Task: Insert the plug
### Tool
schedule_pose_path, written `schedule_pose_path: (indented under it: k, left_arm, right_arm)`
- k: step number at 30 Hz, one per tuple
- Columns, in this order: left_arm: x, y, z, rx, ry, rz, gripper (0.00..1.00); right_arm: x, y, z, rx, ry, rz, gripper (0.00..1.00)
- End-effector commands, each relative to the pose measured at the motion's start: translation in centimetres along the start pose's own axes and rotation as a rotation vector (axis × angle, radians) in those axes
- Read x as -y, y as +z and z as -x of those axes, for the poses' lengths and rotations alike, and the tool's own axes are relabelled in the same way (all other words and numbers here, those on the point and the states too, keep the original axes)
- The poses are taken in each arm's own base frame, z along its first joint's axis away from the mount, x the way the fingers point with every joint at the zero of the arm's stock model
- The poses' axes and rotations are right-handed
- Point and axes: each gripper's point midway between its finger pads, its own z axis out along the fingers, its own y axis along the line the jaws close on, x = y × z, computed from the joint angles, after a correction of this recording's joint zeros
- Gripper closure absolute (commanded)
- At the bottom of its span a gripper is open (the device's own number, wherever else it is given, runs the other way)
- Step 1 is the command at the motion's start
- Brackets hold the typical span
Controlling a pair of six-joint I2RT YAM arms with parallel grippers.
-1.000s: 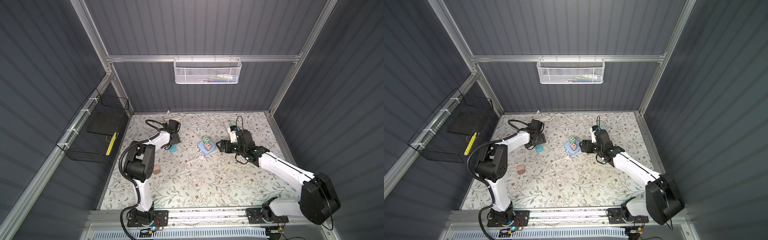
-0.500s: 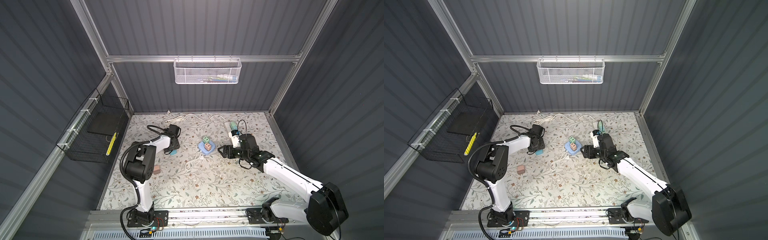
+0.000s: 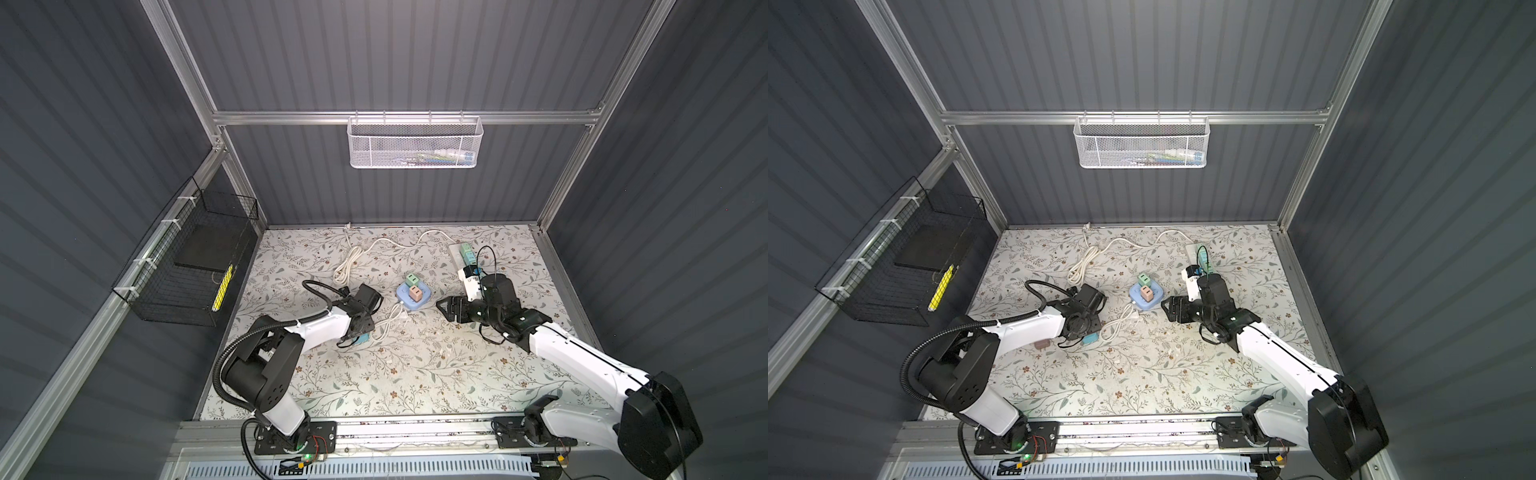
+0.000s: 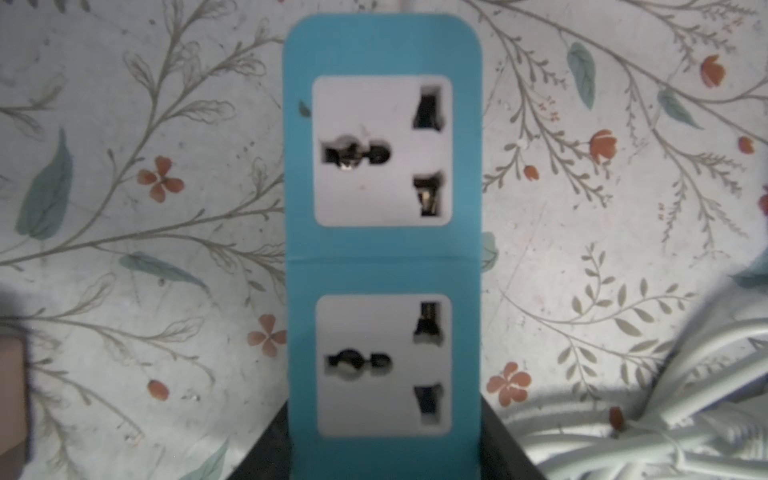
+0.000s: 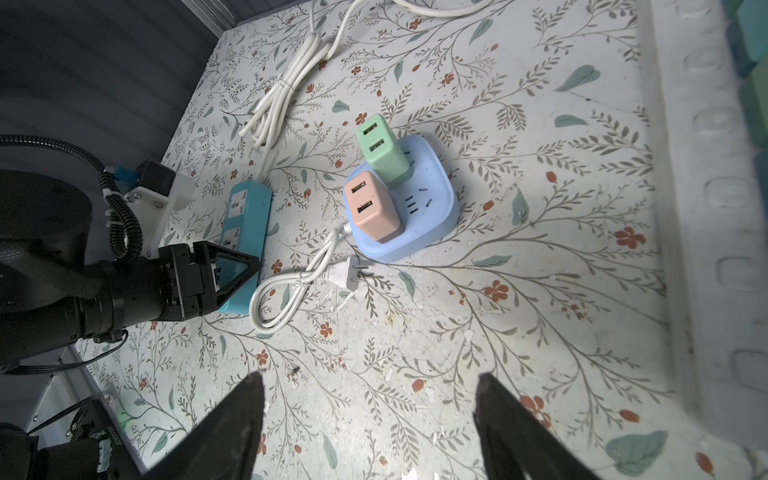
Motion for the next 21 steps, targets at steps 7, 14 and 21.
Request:
schedule_pose_path:
  k: [7, 14, 21]
  left_arm:
    - [-1.9, -7.4, 4.5, 0.159, 0.044, 0.079, 0.15]
    - [-9.9, -8.6, 4.9, 0.104, -0.068, 0.168, 0.14]
    - [-12.6, -6.3, 3.5, 0.004, -0.096, 0.126, 0.14]
  right_arm:
    - [0.2, -0.4, -0.2, 0.023, -0.01, -0.007, 0.18]
    - [0.3, -0.1, -0.5, 0.012, -0.004, -0.003, 0.19]
    - [0.8, 0.1, -0.6, 0.015, 0.001, -0.025, 0.19]
